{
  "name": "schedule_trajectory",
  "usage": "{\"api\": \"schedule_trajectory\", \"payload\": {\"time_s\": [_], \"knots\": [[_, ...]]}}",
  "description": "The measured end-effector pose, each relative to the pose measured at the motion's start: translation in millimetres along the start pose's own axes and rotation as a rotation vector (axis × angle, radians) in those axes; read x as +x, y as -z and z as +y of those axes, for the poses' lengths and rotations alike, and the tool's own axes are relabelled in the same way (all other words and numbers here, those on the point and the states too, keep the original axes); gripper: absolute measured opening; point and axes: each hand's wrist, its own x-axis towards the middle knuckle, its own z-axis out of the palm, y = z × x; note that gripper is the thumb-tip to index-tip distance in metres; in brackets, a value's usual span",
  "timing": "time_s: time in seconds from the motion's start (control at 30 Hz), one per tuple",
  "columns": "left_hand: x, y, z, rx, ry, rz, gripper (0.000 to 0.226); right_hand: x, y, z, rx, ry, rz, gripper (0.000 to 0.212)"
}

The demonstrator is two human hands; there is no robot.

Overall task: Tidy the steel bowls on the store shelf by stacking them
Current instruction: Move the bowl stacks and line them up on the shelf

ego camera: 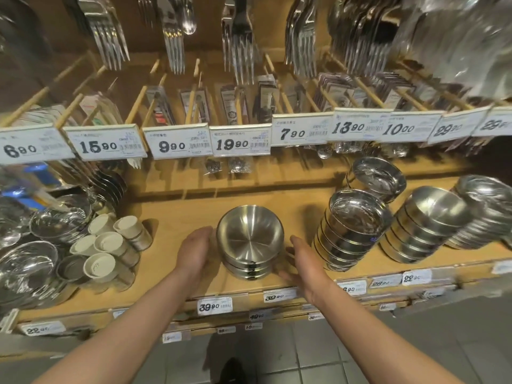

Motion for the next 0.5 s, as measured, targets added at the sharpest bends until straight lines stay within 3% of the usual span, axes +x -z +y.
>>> {"api": "schedule_trajectory", "payload": {"time_s": [0.1, 0.23, 0.37, 0.5], "knots": [[-6.2, 1.5, 19.8, 0.094, -0.243, 0.123, 0.013, -22.3, 14.6, -8.7, 0.005, -0.016, 0.031, 0.026], [-38.7, -32.5, 55.6, 0.12, -0.397, 0.021, 0.018, -62.3, 44.5, -22.8, 0.049, 0.033, 0.077, 0.033], [-72.6, -82.0, 67.6, 0.089, -0.385, -0.177, 0.013, -104.2, 90.4, -41.9, 0.108, 0.156, 0.119, 0.034], [-101.0, -116.3, 75.6, 0.048, -0.365, -0.246, 0.019, -141.5, 140.8, -59.1, 0.169, 0.255, 0.144, 0.03]]}}
